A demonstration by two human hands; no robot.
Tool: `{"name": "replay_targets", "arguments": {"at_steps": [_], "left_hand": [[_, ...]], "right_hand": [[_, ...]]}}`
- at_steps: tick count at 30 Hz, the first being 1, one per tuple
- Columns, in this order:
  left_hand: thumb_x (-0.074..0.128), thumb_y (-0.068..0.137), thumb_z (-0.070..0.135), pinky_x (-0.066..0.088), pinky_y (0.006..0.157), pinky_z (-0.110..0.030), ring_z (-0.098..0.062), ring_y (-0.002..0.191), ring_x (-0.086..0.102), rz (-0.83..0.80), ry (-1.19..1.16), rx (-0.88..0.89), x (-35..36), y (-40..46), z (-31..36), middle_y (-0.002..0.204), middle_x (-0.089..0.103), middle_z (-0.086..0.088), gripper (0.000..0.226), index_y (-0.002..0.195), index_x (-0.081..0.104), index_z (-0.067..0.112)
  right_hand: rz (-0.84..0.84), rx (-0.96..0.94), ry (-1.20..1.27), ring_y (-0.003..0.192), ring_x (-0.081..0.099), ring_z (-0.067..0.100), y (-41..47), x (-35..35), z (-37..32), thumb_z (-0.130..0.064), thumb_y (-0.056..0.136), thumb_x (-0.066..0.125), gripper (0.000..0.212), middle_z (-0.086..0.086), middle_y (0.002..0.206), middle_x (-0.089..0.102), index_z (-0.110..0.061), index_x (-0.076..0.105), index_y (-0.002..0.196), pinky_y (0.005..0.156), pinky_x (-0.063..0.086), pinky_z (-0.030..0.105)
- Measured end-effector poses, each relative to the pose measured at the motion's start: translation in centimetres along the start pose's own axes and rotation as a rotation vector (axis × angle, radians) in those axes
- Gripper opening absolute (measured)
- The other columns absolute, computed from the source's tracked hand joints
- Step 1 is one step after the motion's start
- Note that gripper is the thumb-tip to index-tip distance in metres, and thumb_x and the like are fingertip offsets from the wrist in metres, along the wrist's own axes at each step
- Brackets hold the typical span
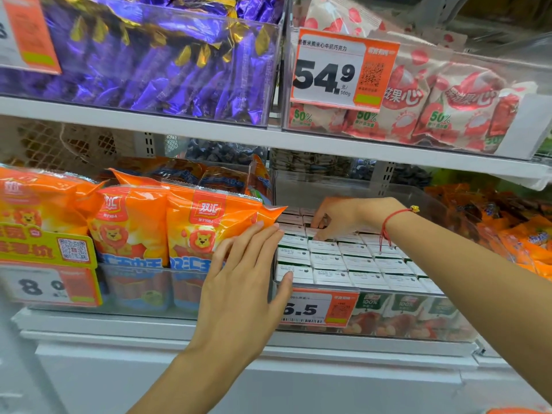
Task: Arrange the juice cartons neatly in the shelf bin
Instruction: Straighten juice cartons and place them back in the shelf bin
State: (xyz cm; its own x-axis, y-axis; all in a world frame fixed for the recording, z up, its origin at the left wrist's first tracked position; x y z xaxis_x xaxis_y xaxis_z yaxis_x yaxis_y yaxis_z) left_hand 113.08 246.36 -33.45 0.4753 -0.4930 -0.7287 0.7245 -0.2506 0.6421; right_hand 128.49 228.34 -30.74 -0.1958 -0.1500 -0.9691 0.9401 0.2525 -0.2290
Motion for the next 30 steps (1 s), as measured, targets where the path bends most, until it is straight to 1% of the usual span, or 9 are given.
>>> {"name": "replay_targets", "arguments": {"at_steps": [5,7,9,15,19,22,26,28,30], "left_hand": [[0.053,0.088,0.042,0.020,0.110,-0.032,-0.016,0.134,0.046,0.017,0.011,0.006,0.0,0.0,0.0,0.139,0.056,0.003,0.053,0.133,0.057,0.014],[0.060,0.089,0.039,0.019,0.109,-0.032,-0.018,0.133,0.047,0.026,0.008,0.009,-0.1,0.0,0.0,0.138,0.056,0.002,0.051,0.132,0.057,0.013],[0.068,0.086,0.036,0.020,0.108,-0.031,-0.020,0.131,0.048,0.019,0.006,0.008,-0.3,0.0,0.1,0.137,0.057,0.000,0.052,0.131,0.058,0.012],[0.061,0.090,0.037,0.021,0.109,-0.029,-0.015,0.133,0.041,-0.014,-0.041,-0.027,-2.0,0.2,1.1,0.144,0.049,0.005,0.051,0.137,0.052,0.018],[0.056,0.094,0.038,0.036,0.101,-0.032,-0.008,0.125,0.042,-0.015,-0.309,-0.137,-3.5,-0.6,2.8,0.138,0.051,0.013,0.041,0.133,0.053,0.029],[0.053,0.095,0.042,0.047,0.098,-0.036,-0.007,0.112,0.055,-0.237,-0.622,-0.296,-2.2,-1.7,4.6,0.125,0.058,0.015,0.034,0.128,0.056,0.034],[0.048,0.100,0.032,0.050,0.089,-0.021,-0.001,0.103,0.062,-0.551,-0.877,-0.306,0.0,-3.5,7.5,0.114,0.068,0.012,0.025,0.121,0.062,0.027],[0.052,0.099,0.026,0.048,0.071,-0.007,0.010,0.089,0.064,-0.613,-0.990,-0.322,0.6,-4.4,8.0,0.103,0.068,0.018,0.015,0.108,0.062,0.032],[0.056,0.097,0.022,0.049,0.070,-0.006,0.011,0.086,0.065,-0.623,-1.039,-0.334,1.3,-4.9,8.0,0.102,0.069,0.016,0.015,0.108,0.060,0.031]], "right_hand": [[0.233,-0.011,0.154,0.109,0.057,0.026,-2.7,-0.8,0.8,-0.037,0.100,0.048,0.039,0.009,0.127,0.059,-0.010,0.057,0.126,0.093,0.048,0.038],[0.392,0.019,0.215,0.104,0.059,0.032,-4.7,-1.5,1.2,-0.031,0.101,0.046,0.035,0.014,0.123,0.061,-0.009,0.051,0.128,0.085,0.050,0.045],[0.591,0.031,0.243,0.096,0.060,0.032,-7.4,-1.8,1.4,-0.029,0.102,0.045,0.034,0.014,0.118,0.063,-0.011,0.046,0.131,0.070,0.045,0.039],[1.057,-0.033,0.661,0.089,0.054,0.005,-17.1,-0.9,-1.0,-0.022,0.103,0.043,0.025,0.001,0.116,0.055,-0.018,0.049,0.127,0.072,0.046,0.018],[0.960,0.005,0.957,0.095,0.061,-0.001,-21.1,2.4,-3.3,-0.024,0.099,0.049,0.013,-0.010,0.107,0.059,-0.030,0.057,0.107,0.067,0.052,0.017],[0.867,0.010,1.152,0.085,0.065,-0.001,-23.0,4.7,-5.2,-0.022,0.096,0.056,0.011,-0.005,0.102,0.063,-0.030,0.061,0.101,0.056,0.052,0.017],[0.843,0.098,1.205,0.091,0.064,0.010,-24.2,6.3,-5.5,-0.028,0.087,0.067,0.011,-0.005,0.099,0.067,-0.032,0.063,0.097,0.066,0.053,0.016],[0.839,0.160,1.277,0.086,0.067,0.007,-24.4,7.0,-5.1,-0.030,0.082,0.072,0.017,-0.008,0.097,0.069,-0.029,0.065,0.097,0.065,0.053,0.014],[0.815,0.219,1.371,0.085,0.068,0.006,-24.3,8.0,-4.6,-0.030,0.078,0.077,0.022,-0.008,0.098,0.070,-0.024,0.067,0.098,0.065,0.054,0.016]]}}
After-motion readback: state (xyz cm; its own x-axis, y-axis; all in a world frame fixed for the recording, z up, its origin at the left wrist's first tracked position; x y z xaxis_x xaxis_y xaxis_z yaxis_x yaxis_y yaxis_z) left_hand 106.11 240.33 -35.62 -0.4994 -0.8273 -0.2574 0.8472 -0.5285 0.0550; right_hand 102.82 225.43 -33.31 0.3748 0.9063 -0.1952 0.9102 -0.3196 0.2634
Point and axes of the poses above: each hand's wrist, its own y-axis towards the middle knuckle, its own x-axis out of the palm, z = x × y, the point moved 6 cm from there along y, towards the middle knuckle
